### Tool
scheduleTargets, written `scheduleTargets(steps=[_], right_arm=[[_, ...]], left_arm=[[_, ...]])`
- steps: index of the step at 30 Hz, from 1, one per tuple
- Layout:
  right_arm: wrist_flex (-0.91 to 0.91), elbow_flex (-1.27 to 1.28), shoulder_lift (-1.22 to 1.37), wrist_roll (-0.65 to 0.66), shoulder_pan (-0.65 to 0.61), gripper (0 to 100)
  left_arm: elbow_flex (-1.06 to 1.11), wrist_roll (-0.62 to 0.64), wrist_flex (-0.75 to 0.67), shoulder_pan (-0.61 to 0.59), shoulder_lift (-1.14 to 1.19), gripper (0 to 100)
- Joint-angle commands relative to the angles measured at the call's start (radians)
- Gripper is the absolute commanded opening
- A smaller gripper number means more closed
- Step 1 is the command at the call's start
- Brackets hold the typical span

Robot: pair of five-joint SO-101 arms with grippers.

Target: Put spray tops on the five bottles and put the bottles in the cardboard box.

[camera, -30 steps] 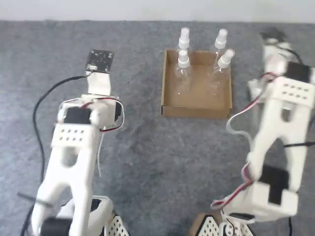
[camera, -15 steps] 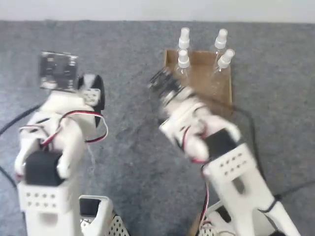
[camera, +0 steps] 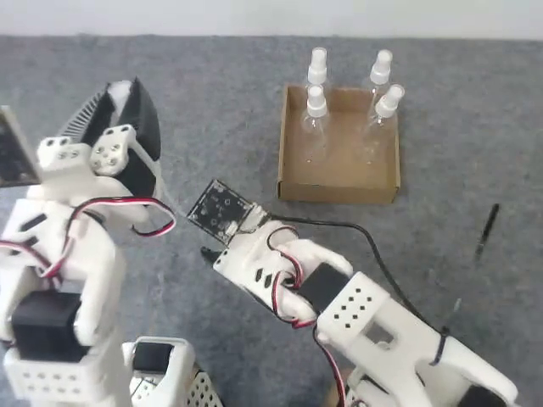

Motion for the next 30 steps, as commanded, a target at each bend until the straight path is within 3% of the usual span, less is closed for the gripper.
scheduleTargets(steps=[1, 8, 19, 30], right_arm=[[-0.127, 0.051, -0.004, -0.014, -0.016, 0.7], [-0.366, 0.207, -0.027, -0.018, -0.016, 0.6], [-0.364, 0.339, -0.291, -0.02, -0.016, 0.6], [-0.363, 0.35, -0.309, -0.02, -0.016, 0.6]], left_arm=[[-0.025, 0.012, -0.061, -0.002, -0.003, 1], [0.122, 0.011, -0.169, -0.002, -0.006, 1], [0.197, -0.021, -0.241, 0.0, -0.005, 1], [0.297, -0.018, -0.238, 0.018, -0.012, 1]])
